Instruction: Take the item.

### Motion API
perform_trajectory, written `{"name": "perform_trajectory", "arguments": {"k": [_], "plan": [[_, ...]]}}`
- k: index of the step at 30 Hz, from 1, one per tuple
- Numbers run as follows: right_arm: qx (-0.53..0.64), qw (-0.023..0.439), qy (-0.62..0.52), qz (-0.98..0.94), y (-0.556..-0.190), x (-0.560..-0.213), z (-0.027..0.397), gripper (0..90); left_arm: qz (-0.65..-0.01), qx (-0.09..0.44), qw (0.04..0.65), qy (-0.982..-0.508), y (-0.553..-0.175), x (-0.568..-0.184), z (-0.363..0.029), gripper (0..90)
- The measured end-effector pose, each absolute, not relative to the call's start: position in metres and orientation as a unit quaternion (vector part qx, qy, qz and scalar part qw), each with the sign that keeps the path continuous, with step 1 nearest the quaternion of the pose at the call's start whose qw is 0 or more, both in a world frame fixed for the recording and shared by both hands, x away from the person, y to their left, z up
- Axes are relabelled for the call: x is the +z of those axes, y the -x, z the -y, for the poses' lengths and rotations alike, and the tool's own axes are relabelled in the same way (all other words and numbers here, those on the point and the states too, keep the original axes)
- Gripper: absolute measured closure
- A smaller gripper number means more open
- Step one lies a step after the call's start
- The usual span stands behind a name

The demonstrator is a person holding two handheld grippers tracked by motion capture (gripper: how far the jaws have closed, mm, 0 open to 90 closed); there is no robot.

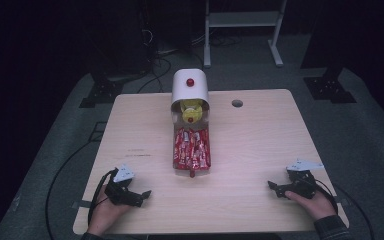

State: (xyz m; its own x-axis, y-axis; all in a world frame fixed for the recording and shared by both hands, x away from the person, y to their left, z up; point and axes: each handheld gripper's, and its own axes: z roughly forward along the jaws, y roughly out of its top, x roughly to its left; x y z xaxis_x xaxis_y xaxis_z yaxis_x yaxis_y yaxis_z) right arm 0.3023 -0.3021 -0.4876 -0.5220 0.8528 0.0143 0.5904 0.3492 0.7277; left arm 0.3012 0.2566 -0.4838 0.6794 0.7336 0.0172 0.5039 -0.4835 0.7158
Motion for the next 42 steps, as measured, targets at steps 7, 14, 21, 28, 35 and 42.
{"name": "perform_trajectory", "arguments": {"k": [7,14,21,28,35,42], "plan": [[0.348,0.182,-0.453,-0.801,-0.303,-0.486,0.303,7.9,-0.366,0.163,0.353,-0.846,-0.301,-0.484,-0.257,0.0],[0.356,0.175,-0.454,-0.797,-0.303,-0.480,0.302,8.0,-0.366,0.163,0.353,-0.846,-0.301,-0.484,-0.257,0.0],[0.364,0.174,-0.452,-0.796,-0.303,-0.475,0.300,8.0,-0.366,0.163,0.353,-0.846,-0.301,-0.484,-0.257,0.0],[0.370,0.170,-0.449,-0.796,-0.303,-0.471,0.298,8.0,-0.366,0.163,0.353,-0.846,-0.301,-0.484,-0.257,0.0],[0.372,0.172,-0.444,-0.797,-0.304,-0.467,0.295,8.0,-0.366,0.163,0.353,-0.846,-0.301,-0.484,-0.257,0.0],[0.375,0.171,-0.439,-0.798,-0.305,-0.463,0.291,8.0,-0.365,0.163,0.353,-0.846,-0.301,-0.484,-0.257,0.0]]}}
